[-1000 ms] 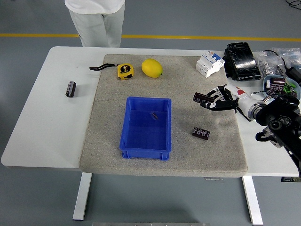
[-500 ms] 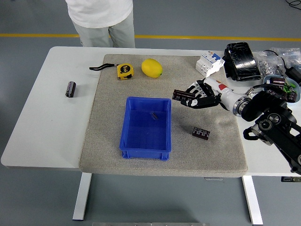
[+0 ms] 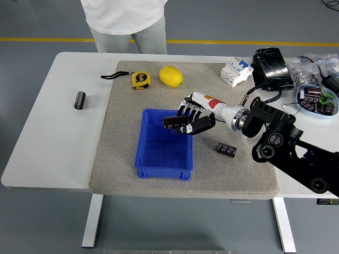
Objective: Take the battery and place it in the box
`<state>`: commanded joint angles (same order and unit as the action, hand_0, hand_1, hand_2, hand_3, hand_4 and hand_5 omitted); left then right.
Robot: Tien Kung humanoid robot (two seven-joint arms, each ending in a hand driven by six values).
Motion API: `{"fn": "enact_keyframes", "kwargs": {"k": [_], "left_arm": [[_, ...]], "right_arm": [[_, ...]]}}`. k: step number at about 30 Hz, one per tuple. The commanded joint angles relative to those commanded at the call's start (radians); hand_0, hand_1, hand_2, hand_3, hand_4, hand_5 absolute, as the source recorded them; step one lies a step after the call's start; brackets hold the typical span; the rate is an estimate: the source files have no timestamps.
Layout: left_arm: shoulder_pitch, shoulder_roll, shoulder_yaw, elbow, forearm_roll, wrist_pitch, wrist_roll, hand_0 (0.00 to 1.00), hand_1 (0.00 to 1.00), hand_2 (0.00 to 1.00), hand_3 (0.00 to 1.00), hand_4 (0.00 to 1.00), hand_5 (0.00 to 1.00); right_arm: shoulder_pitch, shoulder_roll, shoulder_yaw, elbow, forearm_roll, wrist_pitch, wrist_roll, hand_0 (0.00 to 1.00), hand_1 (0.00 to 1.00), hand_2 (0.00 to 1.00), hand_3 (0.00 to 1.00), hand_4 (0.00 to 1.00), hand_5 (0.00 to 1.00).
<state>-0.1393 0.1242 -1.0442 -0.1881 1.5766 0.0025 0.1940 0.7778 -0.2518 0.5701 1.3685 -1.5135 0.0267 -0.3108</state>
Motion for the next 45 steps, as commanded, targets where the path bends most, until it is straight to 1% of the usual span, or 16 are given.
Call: {"fn": "enact_keyframes", "kwargs": {"k": [1,6,7,12,13,18,19,24,26,30,31,35,36,37,42,45], "left_arm": [[0.0,0.001,0.0,0.0,0.001,-0.001,0.001,0.598,0.568,0.617,0.687,0.731,0.706],[0.003,0.004,0.003,-0.002,0.001,-0.002,0.002,0.598,0.568,0.617,0.687,0.731,0.706],[0.004,0.005,0.002,-0.002,0.002,-0.003,0.002,0.593,0.562,0.61,0.685,0.733,0.706],[0.004,0.008,-0.001,-0.004,0.009,-0.004,0.004,0.593,0.562,0.61,0.685,0.733,0.706],[0.004,0.009,0.0,-0.004,0.009,-0.005,0.004,0.589,0.561,0.606,0.684,0.735,0.705],[0.001,0.011,0.015,-0.004,-0.006,-0.002,0.003,0.589,0.561,0.606,0.684,0.735,0.705],[0.001,0.011,0.017,-0.004,-0.009,-0.001,0.002,0.586,0.561,0.606,0.685,0.733,0.702],[0.001,0.009,0.018,-0.003,-0.018,0.005,-0.001,0.586,0.561,0.606,0.685,0.733,0.702],[0.001,0.008,0.019,-0.002,-0.022,0.006,0.0,0.586,0.559,0.604,0.685,0.735,0.706],[0.001,0.006,0.022,-0.001,-0.029,0.008,0.0,0.586,0.559,0.604,0.685,0.735,0.706],[0.002,0.005,0.021,-0.001,-0.029,0.008,0.0,0.583,0.558,0.599,0.687,0.733,0.702],[0.002,0.002,0.019,0.0,-0.029,0.009,0.001,0.583,0.558,0.599,0.687,0.733,0.702],[0.002,0.001,0.018,0.0,-0.029,0.009,0.001,0.583,0.558,0.599,0.687,0.733,0.702],[0.002,0.0,0.019,0.0,-0.03,0.009,0.002,0.578,0.556,0.597,0.688,0.733,0.702],[0.001,-0.003,0.016,0.0,-0.028,0.009,0.004,0.578,0.556,0.597,0.688,0.733,0.702],[-0.001,-0.004,0.018,0.0,-0.029,0.009,0.004,0.579,0.557,0.599,0.689,0.73,0.7]], "right_arm": [[0.01,0.005,-0.013,-0.003,-0.039,0.01,0.004,0.52,0.453,0.499,0.492,0.866,0.256],[0.044,0.017,-0.05,-0.008,-0.146,0.083,0.01,0.52,0.453,0.499,0.492,0.866,0.256],[0.049,0.018,-0.054,-0.008,-0.156,0.091,0.012,0.487,0.488,0.58,0.584,0.938,0.318],[0.076,0.04,-0.074,-0.033,-0.201,0.117,0.011,0.487,0.488,0.58,0.584,0.938,0.318],[0.082,0.046,-0.076,-0.039,-0.212,0.123,0.011,0.508,0.568,0.699,0.736,0.99,0.341],[0.086,0.047,-0.065,-0.045,-0.234,0.128,0.014,0.508,0.568,0.699,0.736,0.99,0.341],[0.083,0.044,-0.059,-0.044,-0.232,0.129,0.014,0.526,0.589,0.725,0.776,0.998,0.35],[0.062,0.001,-0.005,-0.025,-0.222,0.135,0.017,0.526,0.589,0.725,0.776,0.998,0.35],[0.048,-0.019,0.019,-0.01,-0.225,0.135,0.019,0.518,0.574,0.7,0.738,0.995,0.351],[0.0,-0.073,0.079,0.033,-0.248,0.138,0.021,0.518,0.574,0.7,0.738,0.995,0.351],[-0.016,-0.086,0.094,0.044,-0.258,0.139,0.021,0.5,0.551,0.644,0.654,0.998,0.379],[-0.072,-0.119,0.142,0.072,-0.29,0.141,0.022,0.5,0.551,0.644,0.654,0.998,0.379],[-0.085,-0.124,0.15,0.077,-0.298,0.14,0.022,0.5,0.551,0.644,0.654,0.998,0.379],[-0.096,-0.127,0.155,0.08,-0.304,0.14,0.021,0.484,0.519,0.591,0.596,0.996,0.371],[-0.135,-0.124,0.16,0.076,-0.333,0.136,0.022,0.484,0.519,0.591,0.596,0.996,0.371],[-0.151,-0.119,0.159,0.07,-0.344,0.135,0.022,0.475,0.491,0.551,0.563,0.984,0.36]]}}
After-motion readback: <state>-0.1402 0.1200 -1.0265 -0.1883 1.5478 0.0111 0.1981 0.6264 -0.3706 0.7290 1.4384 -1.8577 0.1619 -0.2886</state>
